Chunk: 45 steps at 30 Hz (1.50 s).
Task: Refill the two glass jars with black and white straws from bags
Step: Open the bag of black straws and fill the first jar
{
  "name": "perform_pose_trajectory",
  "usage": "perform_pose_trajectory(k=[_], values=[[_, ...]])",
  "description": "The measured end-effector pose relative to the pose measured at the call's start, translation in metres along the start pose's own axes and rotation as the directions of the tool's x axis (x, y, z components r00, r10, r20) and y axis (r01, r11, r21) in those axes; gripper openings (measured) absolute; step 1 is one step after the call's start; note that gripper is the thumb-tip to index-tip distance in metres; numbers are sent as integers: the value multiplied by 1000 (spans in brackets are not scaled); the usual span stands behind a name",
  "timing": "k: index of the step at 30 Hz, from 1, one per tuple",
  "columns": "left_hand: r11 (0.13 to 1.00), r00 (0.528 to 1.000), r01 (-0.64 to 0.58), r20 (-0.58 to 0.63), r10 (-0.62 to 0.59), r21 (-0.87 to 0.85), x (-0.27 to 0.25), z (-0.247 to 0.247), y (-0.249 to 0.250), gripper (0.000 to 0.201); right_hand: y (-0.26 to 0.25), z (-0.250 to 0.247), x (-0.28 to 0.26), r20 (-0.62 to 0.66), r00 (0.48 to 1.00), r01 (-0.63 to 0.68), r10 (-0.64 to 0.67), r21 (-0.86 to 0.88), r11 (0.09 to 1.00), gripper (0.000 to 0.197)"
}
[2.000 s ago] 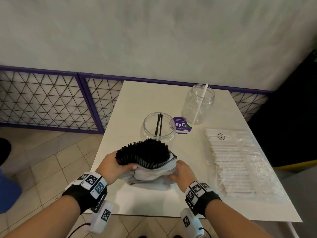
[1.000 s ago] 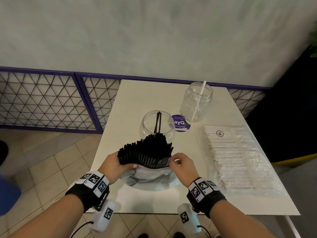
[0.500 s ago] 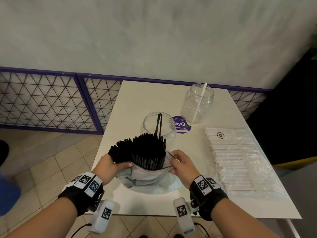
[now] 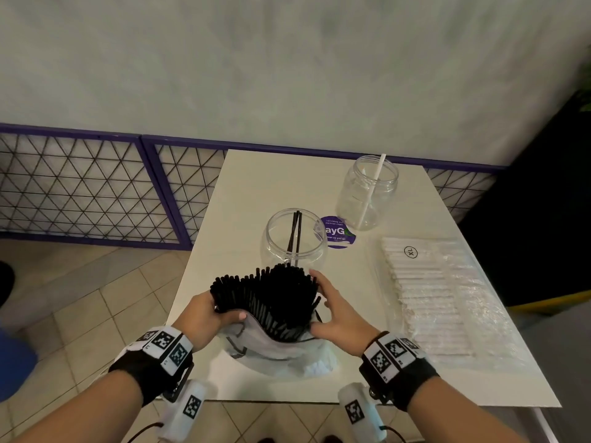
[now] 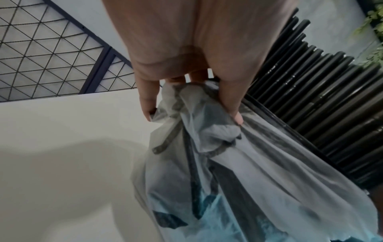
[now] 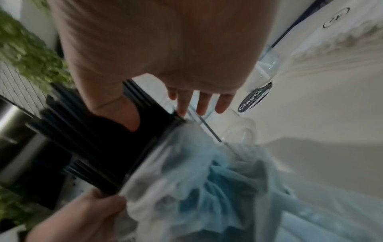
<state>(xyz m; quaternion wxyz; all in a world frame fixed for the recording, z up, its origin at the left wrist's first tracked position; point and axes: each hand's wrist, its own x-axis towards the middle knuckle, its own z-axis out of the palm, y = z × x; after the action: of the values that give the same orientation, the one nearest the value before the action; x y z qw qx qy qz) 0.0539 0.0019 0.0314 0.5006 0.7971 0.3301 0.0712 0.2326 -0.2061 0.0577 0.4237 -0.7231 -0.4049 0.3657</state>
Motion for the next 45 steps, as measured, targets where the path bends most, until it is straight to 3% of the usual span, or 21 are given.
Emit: perform_pose_trajectory(k=[4, 7, 11, 13, 17, 20, 23, 28, 30, 35, 45], values=[[1000, 1000, -10, -25, 10, 5, -2, 2, 2, 15, -15, 10, 5, 20, 993, 113, -114, 40, 993, 66], [999, 998, -26, -59, 25, -19, -3, 0, 0, 17, -18, 20, 12, -136, 984, 136, -119, 121, 983, 40], [998, 995, -50, -91, 45, -45, -3, -6, -5, 26, -23, 22, 23, -366, 920, 125, -139, -62, 990, 34], [999, 997, -29, -73, 26, -32, -2, -10, -7, 31, -26, 18, 26, -334, 935, 95, -120, -89, 991, 34], [999, 999, 8, -40, -9, -45, -4, -14, -13, 52, -28, 11, 25, -179, 981, 81, -72, 45, 996, 22], [999, 1000, 5, -28, -6, -33, -4, -14, -11, 33, -30, 8, 24, -235, 972, 53, -16, 152, 987, 23], [1000, 999, 12, -32, -13, -17, -3, -14, -8, 27, -39, 3, 23, -227, 974, 45, 3, 205, 978, 26], [998, 999, 15, -30, -17, -60, 2, -18, -13, 58, -63, -11, 17, -211, 976, 105, -53, 245, 964, 15], [997, 1000, 4, -30, -7, -76, 3, -19, -16, 58, -71, -15, 14, -217, 973, 129, -73, 253, 959, 8], [998, 999, -8, -33, 6, -58, 3, -21, -10, 58, -91, -26, 13, -276, 948, 241, -158, 298, 924, 20], [997, 999, -28, -36, 25, -78, 6, -20, -13, 60, -98, -30, 15, -237, 959, 229, -156, 319, 920, 14]])
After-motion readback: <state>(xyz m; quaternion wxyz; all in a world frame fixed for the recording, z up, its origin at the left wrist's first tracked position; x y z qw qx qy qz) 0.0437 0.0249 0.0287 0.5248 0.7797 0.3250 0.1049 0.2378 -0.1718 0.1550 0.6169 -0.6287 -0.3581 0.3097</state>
